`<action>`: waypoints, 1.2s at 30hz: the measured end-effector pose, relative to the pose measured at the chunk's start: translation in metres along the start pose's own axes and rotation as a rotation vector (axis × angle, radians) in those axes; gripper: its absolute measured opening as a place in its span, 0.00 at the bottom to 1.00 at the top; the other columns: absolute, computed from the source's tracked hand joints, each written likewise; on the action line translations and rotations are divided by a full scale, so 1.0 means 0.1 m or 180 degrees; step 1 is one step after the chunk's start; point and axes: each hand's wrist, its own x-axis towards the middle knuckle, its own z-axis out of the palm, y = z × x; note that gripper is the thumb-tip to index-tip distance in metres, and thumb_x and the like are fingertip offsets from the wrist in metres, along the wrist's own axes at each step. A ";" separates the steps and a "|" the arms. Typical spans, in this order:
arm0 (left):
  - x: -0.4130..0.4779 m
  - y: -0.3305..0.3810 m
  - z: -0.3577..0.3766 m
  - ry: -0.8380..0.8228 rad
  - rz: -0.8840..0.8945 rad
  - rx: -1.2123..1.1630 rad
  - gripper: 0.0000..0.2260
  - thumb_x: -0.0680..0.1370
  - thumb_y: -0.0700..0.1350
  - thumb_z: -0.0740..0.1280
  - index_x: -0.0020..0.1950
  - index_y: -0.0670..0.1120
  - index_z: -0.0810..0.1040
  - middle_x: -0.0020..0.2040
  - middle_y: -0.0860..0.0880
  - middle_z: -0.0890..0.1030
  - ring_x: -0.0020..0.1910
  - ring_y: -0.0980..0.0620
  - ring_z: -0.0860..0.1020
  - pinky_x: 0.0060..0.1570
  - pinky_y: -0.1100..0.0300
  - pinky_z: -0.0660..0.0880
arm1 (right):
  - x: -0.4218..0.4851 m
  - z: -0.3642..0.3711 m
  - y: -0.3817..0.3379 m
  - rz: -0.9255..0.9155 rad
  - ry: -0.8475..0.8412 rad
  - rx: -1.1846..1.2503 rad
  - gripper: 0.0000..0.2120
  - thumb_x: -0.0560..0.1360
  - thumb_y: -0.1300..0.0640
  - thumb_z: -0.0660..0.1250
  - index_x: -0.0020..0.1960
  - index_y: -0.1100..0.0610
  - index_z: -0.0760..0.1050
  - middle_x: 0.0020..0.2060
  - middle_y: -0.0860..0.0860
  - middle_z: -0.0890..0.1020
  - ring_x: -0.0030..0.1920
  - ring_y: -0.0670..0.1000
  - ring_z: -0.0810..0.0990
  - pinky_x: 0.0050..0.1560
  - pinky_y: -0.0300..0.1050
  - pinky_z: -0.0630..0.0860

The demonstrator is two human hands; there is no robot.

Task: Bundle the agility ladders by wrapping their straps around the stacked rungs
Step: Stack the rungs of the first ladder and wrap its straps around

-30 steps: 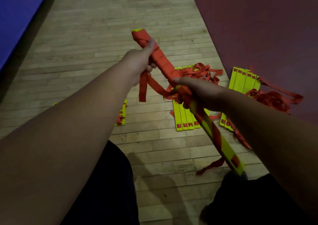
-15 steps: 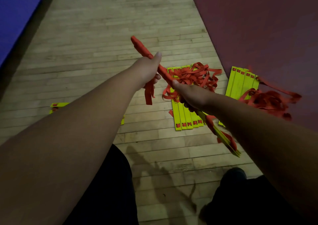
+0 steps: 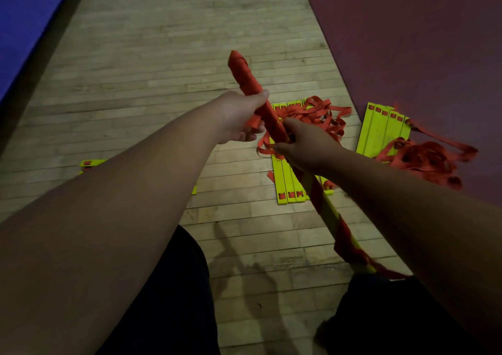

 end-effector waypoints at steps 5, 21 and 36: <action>-0.03 0.02 0.04 0.0012 -0.0029 0.0104 0.20 0.84 0.61 0.70 0.58 0.43 0.82 0.45 0.46 0.87 0.40 0.51 0.85 0.47 0.53 0.84 | -0.04 0.03 -0.09 -0.0275 -0.0042 -0.0709 0.23 0.83 0.54 0.68 0.77 0.46 0.71 0.52 0.48 0.81 0.45 0.50 0.81 0.43 0.45 0.73; 0.10 0.02 -0.07 0.0143 -0.0021 -0.0736 0.17 0.77 0.45 0.80 0.63 0.41 0.84 0.58 0.41 0.88 0.55 0.45 0.88 0.42 0.56 0.85 | 0.02 -0.04 -0.18 0.0020 0.0195 0.0541 0.08 0.81 0.50 0.73 0.57 0.53 0.81 0.45 0.49 0.86 0.43 0.48 0.86 0.38 0.46 0.82; -0.23 0.28 -0.50 0.1045 0.0292 -0.0228 0.10 0.80 0.41 0.77 0.59 0.41 0.82 0.54 0.44 0.86 0.53 0.45 0.87 0.54 0.49 0.87 | 0.24 0.26 -0.81 -0.0399 0.0313 -0.0256 0.16 0.83 0.50 0.70 0.67 0.55 0.78 0.51 0.48 0.86 0.40 0.41 0.81 0.37 0.38 0.73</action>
